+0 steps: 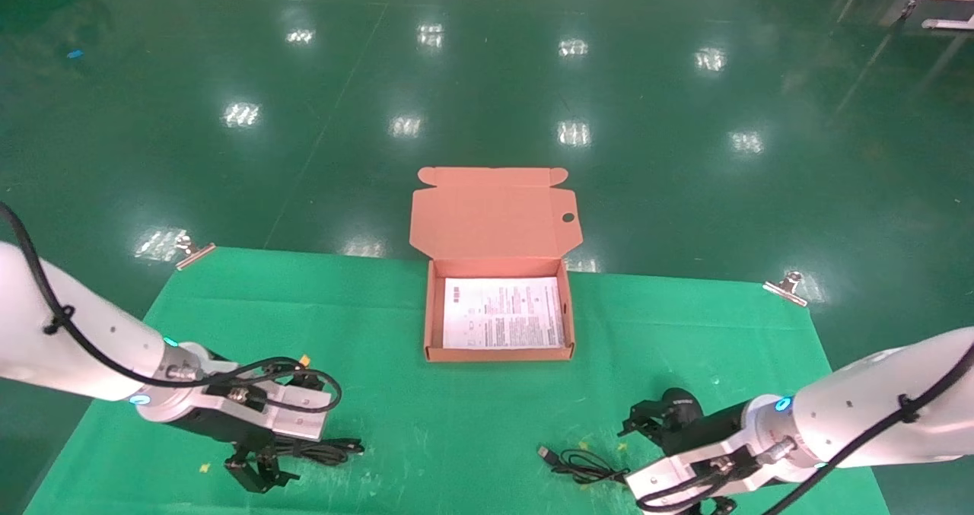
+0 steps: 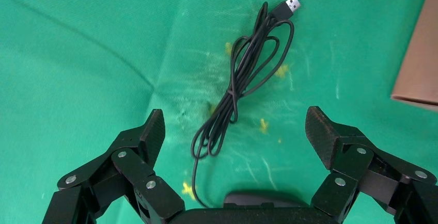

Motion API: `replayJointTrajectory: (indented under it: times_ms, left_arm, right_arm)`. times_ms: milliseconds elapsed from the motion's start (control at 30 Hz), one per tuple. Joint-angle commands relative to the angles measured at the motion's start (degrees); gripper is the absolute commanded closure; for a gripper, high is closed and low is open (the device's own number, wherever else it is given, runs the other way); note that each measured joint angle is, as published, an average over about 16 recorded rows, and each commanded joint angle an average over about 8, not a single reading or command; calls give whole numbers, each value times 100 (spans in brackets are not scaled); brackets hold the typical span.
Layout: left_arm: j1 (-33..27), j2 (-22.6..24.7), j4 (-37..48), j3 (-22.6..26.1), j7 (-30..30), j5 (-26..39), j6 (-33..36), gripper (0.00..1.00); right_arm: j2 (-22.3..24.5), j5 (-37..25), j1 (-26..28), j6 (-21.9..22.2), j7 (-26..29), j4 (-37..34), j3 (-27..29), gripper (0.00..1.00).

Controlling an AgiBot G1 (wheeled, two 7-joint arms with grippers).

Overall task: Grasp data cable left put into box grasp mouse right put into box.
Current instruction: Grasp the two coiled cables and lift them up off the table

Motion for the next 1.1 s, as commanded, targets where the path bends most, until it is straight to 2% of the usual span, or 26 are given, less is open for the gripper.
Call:
replayJointTrajectory:
  times_ms: [33,467,533,567,733,800,833,1100]
  left_arm:
    - [50,83,254,-6,39,20,-157,0]
    - [32,585,1992,-110,583,-118,-661,0]
    - [29,664,2177,-97,705,-92,-756,22]
    - [30,699,2257,-90,754,-77,-805,34]
    - [46,819,2550,-79,908,-32,-1041,96]
    - [53,845,2636,-88,939,-34,-1121,100]
    - [56,853,2669,-94,952,-37,-1153,100]
    - [66,872,2735,-108,974,-46,-1229,100]
  right_arm:
    - [-86,46,-35,90,35,-269,26,0]
    - [-739,-52,26,735,-507,-1809,-4,0]
    - [-800,-65,32,831,-613,-1970,-5,0]
    - [-824,-69,35,870,-659,-2037,-5,4]
    - [-904,-68,49,995,-824,-2273,1,66]
    - [-925,-63,53,1021,-860,-2342,4,91]
    - [-934,-62,55,1029,-872,-2370,5,100]
    - [-953,-55,63,1050,-894,-2425,8,100]
